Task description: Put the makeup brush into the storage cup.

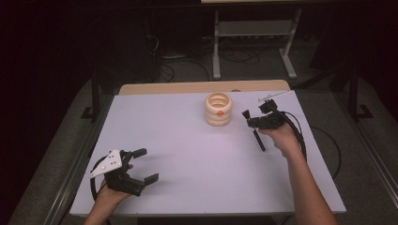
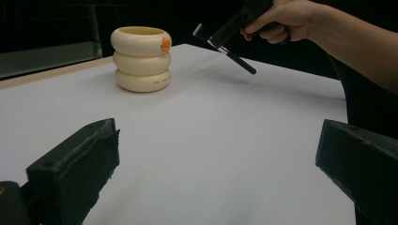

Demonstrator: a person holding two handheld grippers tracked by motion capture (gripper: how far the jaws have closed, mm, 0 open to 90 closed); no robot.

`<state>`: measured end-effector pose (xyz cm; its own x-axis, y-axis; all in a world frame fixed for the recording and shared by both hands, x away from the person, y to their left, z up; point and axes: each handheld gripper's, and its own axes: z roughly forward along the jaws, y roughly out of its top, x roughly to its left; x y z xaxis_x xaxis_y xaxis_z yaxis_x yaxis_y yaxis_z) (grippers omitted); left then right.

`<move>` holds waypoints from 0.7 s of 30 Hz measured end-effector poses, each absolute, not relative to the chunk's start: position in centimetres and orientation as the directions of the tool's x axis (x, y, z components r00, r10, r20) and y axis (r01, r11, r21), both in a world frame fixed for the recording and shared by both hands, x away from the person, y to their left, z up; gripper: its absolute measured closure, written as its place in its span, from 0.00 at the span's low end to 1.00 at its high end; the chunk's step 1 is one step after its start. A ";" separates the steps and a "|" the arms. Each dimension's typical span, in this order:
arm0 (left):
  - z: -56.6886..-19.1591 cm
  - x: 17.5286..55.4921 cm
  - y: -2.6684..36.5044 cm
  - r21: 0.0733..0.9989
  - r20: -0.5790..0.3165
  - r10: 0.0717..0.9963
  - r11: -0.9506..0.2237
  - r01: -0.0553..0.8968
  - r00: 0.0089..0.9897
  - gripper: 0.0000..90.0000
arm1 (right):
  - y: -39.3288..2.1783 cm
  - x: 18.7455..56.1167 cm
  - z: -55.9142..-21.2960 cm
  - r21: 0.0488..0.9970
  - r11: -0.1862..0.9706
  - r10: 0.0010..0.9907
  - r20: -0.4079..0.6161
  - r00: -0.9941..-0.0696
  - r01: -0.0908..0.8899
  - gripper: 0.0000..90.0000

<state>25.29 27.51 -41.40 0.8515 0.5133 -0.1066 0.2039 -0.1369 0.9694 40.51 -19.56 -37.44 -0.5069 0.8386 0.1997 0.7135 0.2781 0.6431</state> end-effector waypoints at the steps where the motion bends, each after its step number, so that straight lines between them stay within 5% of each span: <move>1: -41.4 25.3 27.5 0.969 -0.106 0.515 -0.140 0.205 0.851 0.00 | -19.6 40.5 -37.3 0.649 0.271 0.838 0.205 -0.506 0.711 0.85; 21: -41.4 25.3 27.4 0.968 -0.109 0.514 -0.139 0.208 0.851 0.00 | -19.3 40.0 -36.4 0.791 0.207 0.813 0.189 -0.551 0.576 0.85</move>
<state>25.32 27.44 -41.44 0.8510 0.5138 -0.1089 0.2081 -0.1393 0.9681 40.00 -19.33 -36.43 -0.5511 0.8127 0.1892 0.5761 0.2066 0.7909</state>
